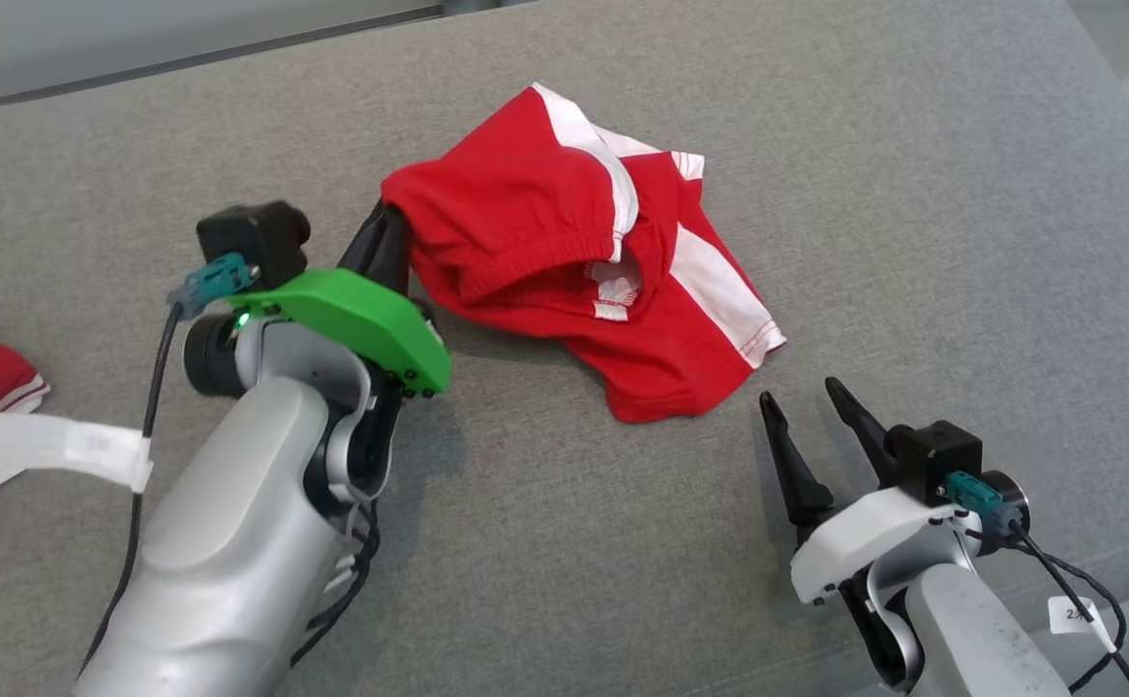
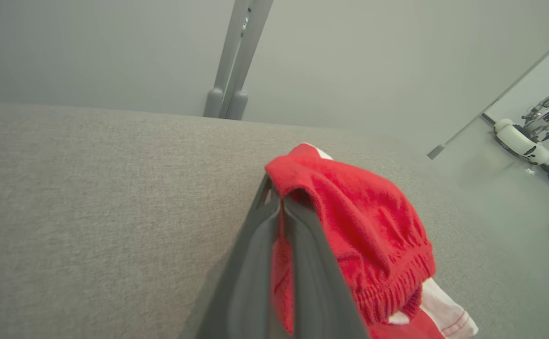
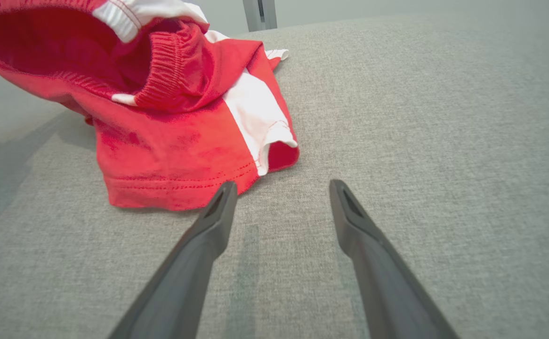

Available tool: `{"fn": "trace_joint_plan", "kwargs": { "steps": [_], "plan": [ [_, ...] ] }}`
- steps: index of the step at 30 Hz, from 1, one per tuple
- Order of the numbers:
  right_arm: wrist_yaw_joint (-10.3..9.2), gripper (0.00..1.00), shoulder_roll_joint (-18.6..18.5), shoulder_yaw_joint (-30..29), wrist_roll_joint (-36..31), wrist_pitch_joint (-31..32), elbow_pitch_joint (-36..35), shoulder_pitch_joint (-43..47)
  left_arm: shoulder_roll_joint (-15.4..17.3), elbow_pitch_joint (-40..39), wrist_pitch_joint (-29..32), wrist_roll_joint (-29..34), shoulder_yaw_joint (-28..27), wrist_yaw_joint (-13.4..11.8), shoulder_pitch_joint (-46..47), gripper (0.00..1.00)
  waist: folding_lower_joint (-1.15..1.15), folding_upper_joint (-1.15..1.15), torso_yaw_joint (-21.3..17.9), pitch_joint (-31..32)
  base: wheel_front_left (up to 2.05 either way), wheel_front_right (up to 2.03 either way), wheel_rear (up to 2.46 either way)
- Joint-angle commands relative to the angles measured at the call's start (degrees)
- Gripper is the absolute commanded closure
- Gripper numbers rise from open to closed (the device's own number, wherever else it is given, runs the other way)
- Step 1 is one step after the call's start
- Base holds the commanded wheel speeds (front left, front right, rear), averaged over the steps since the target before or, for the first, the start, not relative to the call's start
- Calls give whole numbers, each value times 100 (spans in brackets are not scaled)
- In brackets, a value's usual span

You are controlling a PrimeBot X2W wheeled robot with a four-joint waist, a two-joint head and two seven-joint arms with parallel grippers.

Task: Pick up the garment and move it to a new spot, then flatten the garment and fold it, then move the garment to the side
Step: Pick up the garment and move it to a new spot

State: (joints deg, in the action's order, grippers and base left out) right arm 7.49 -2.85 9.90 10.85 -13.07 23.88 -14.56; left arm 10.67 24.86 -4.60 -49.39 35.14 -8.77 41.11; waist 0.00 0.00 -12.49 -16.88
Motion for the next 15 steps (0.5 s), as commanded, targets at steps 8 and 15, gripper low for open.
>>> {"fn": "trace_joint_plan", "kwargs": {
  "steps": [8, 15],
  "plan": [
    [0, 0, -11, -51, -212, 231, -160, 147, 249, -22, -158, -356, -236, -152, -1078, 100, 0, 0, 852, 412, 0, 0, 0],
    [0, 0, -10, -4, -207, 377, -291, 258, 288, 228, -347, -419, -337, -318, -1396, 0, 0, 0, 1018, 562, 0, 0, 0]
  ]
}}
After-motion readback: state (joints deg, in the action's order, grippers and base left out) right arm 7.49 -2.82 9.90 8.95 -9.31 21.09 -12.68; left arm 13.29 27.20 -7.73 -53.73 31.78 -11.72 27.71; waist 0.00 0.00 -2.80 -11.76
